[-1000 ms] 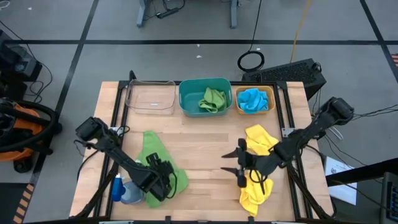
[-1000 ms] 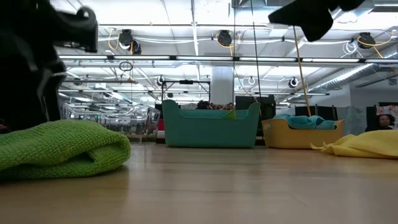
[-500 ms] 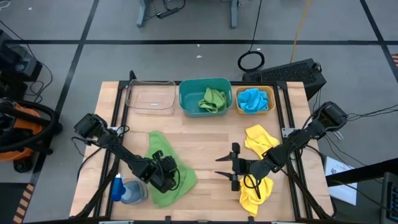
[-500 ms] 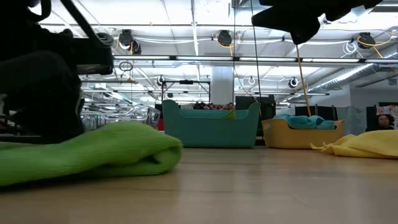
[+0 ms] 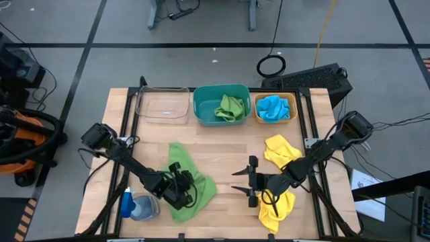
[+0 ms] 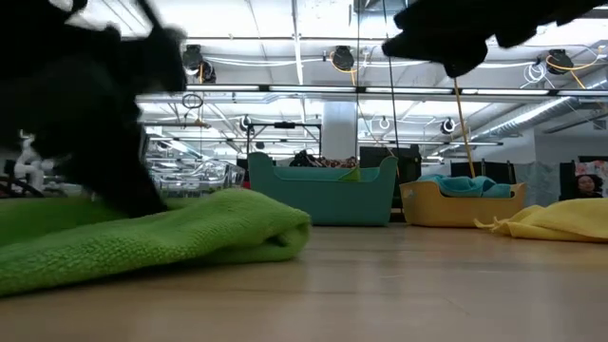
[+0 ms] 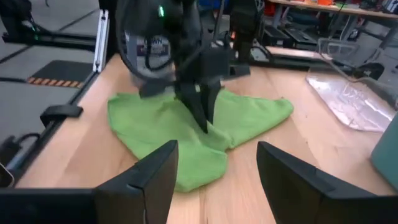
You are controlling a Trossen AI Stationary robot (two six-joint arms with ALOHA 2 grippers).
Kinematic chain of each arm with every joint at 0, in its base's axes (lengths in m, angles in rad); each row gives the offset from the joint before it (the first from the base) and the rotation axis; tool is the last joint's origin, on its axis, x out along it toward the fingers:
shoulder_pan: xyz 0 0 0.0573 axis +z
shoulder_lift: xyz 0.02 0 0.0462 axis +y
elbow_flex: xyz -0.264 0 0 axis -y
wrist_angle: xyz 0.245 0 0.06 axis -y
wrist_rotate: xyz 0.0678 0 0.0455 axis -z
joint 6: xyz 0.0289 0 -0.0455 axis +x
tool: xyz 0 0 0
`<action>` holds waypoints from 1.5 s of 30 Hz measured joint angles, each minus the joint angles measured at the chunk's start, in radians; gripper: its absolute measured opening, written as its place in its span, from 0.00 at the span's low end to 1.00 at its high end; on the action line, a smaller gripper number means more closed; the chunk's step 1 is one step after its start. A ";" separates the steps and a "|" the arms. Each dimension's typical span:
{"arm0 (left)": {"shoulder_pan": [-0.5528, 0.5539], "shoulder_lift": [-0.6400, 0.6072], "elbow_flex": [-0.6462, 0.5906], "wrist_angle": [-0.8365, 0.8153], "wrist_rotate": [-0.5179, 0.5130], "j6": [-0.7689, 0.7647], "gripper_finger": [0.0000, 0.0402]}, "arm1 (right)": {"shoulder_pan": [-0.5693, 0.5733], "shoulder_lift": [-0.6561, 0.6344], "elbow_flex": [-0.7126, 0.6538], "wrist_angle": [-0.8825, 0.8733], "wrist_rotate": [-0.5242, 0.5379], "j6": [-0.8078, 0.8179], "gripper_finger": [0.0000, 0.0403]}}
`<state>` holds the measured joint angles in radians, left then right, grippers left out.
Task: Sort microfiber towel by color & place in baskets
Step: Put the green towel into the blue bin
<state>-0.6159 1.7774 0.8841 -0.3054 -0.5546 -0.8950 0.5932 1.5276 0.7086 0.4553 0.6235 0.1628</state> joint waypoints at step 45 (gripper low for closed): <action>-0.023 -0.136 0.182 0.304 -0.006 0.695 0.02 | -0.132 0.447 0.360 0.120 -0.286 -0.210 0.21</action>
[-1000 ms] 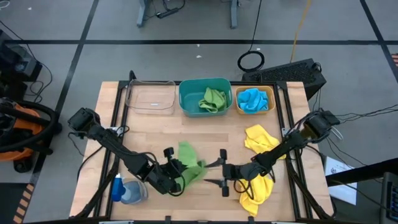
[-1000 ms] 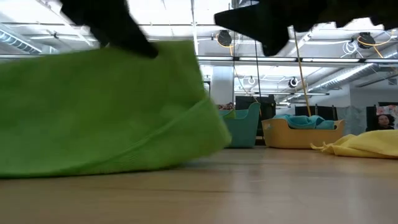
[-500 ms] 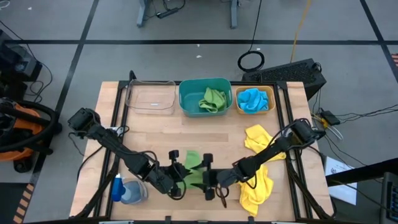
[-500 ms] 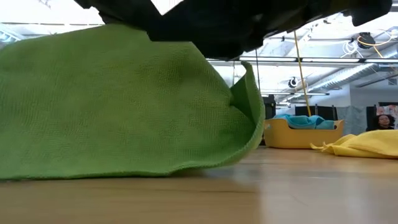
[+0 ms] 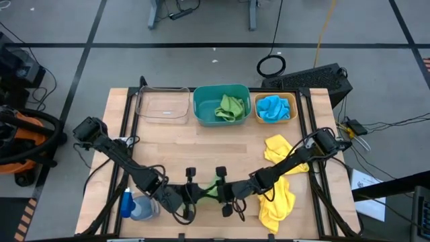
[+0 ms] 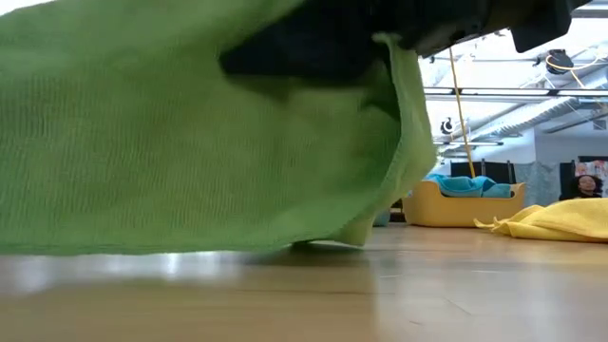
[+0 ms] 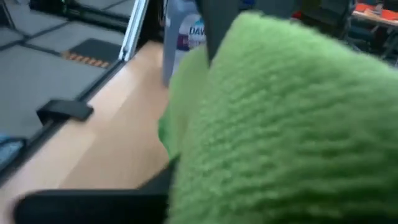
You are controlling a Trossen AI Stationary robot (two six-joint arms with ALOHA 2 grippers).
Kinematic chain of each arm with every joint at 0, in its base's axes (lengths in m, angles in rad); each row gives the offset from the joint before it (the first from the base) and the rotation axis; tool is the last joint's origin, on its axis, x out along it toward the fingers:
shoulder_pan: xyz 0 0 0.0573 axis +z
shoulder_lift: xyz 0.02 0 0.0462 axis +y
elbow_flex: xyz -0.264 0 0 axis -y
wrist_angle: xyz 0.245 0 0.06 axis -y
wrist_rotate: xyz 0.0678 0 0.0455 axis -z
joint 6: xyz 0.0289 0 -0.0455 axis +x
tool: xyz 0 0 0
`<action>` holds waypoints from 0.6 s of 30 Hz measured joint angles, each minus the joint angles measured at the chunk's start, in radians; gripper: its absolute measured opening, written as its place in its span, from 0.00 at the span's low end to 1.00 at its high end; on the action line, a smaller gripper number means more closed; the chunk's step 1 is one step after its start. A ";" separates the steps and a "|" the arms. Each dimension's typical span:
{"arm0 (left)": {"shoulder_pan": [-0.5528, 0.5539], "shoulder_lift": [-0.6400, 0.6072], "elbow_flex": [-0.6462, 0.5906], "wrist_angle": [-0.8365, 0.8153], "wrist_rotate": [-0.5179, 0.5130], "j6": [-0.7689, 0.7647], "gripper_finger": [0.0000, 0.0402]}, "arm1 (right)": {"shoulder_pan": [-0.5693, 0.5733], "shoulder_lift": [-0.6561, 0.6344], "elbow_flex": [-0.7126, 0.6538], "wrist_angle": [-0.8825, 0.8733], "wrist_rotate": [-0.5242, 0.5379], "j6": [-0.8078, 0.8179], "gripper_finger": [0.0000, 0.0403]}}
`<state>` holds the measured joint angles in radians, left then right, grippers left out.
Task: Sort microfiber towel by color & place in baskets
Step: Put the green towel into the blue bin
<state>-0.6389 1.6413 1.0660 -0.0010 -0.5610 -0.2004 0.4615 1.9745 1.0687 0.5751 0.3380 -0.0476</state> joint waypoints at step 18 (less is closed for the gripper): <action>-0.050 0.000 0.000 -0.015 -0.113 -0.026 0.35 | 0.080 -0.279 0.000 -0.400 0.029 0.036 0.01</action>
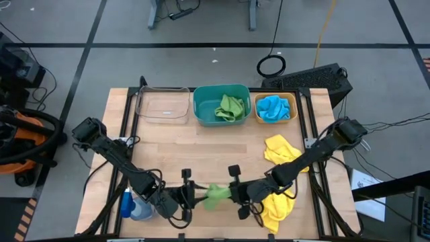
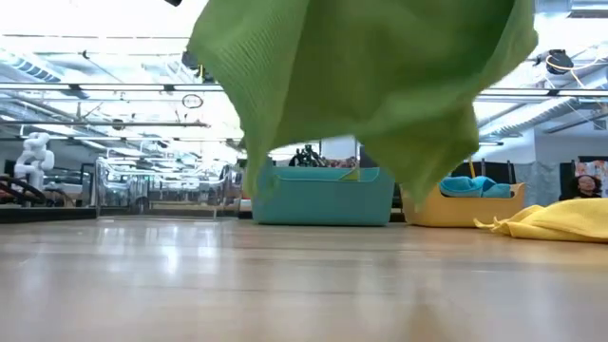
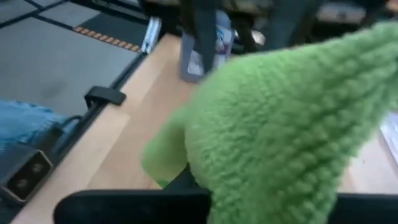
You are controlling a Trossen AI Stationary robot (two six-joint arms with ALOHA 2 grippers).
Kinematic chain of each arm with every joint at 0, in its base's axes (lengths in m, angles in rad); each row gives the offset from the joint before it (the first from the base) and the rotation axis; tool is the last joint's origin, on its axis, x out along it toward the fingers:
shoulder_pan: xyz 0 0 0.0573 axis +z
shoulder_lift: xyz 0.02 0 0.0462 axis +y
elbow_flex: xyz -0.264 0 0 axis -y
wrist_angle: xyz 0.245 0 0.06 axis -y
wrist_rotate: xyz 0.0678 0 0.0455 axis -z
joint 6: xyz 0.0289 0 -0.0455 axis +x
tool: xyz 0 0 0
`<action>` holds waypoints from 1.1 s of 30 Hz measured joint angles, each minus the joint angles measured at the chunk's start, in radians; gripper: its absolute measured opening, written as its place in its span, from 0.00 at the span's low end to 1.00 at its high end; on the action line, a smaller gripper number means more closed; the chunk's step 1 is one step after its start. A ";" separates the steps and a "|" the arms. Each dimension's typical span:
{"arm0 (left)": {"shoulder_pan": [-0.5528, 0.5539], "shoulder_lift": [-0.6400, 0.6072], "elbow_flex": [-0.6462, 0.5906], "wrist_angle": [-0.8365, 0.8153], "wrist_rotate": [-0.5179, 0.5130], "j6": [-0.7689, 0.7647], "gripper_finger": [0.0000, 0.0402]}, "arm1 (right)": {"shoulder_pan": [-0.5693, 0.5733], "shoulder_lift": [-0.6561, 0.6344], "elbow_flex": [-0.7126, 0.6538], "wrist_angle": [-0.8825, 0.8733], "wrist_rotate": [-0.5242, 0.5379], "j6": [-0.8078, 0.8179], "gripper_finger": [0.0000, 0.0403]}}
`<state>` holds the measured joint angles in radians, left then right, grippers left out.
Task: Sort microfiber towel by color & place in baskets
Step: Put the green towel into the blue bin
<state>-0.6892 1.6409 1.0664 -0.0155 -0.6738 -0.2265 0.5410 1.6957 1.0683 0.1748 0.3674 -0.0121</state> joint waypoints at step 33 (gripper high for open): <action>0.048 0.093 0.000 0.100 0.049 0.108 0.38 | 0.032 -0.019 -0.007 -0.238 0.016 0.012 0.00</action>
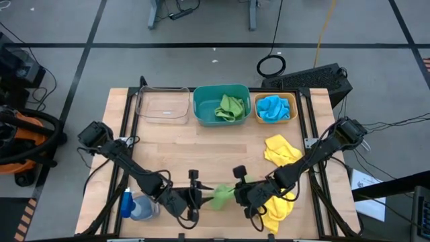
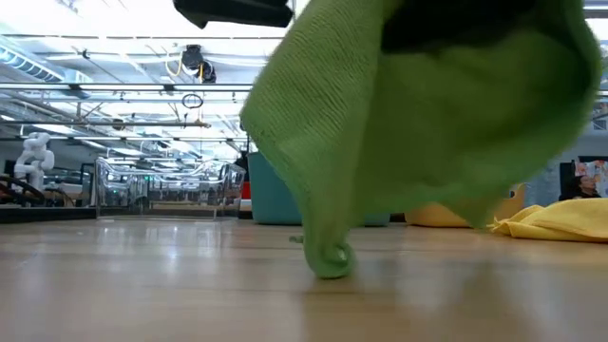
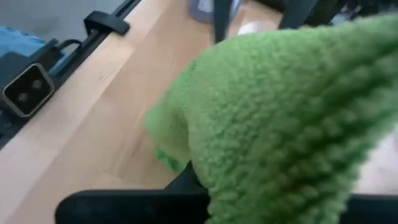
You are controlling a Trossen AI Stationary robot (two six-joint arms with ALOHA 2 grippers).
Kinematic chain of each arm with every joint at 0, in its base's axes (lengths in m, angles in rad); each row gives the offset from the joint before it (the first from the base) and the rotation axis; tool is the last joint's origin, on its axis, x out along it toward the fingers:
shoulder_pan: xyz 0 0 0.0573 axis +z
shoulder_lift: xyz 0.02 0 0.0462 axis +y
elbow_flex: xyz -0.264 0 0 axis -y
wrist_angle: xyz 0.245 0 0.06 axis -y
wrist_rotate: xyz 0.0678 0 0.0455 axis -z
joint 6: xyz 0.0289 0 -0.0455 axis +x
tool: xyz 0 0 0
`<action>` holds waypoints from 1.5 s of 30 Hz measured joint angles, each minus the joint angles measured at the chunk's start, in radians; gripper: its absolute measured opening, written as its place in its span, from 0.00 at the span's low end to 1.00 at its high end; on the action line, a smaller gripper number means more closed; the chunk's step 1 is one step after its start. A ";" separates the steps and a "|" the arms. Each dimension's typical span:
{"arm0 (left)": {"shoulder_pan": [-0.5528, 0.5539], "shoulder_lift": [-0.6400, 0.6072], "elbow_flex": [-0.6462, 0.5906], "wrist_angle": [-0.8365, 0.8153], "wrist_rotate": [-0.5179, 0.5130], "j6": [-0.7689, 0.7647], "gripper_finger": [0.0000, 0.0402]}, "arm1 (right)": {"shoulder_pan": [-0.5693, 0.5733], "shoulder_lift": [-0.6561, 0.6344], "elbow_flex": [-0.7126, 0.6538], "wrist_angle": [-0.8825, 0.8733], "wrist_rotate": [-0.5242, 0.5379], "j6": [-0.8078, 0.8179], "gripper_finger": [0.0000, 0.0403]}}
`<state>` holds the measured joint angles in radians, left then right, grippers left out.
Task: Sort microfiber towel by color & place in baskets
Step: Put the green towel into the blue bin
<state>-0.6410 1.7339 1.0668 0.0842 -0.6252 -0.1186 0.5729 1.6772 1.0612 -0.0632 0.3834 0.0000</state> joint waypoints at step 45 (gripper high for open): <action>0.143 0.154 -0.003 0.421 0.014 0.127 0.34 | -0.022 -0.002 -0.008 0.159 0.267 0.055 0.16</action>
<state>-0.4976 1.8879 1.0641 0.5055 -0.6111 0.0086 0.5513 1.6756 1.0527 0.0960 0.6509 0.0550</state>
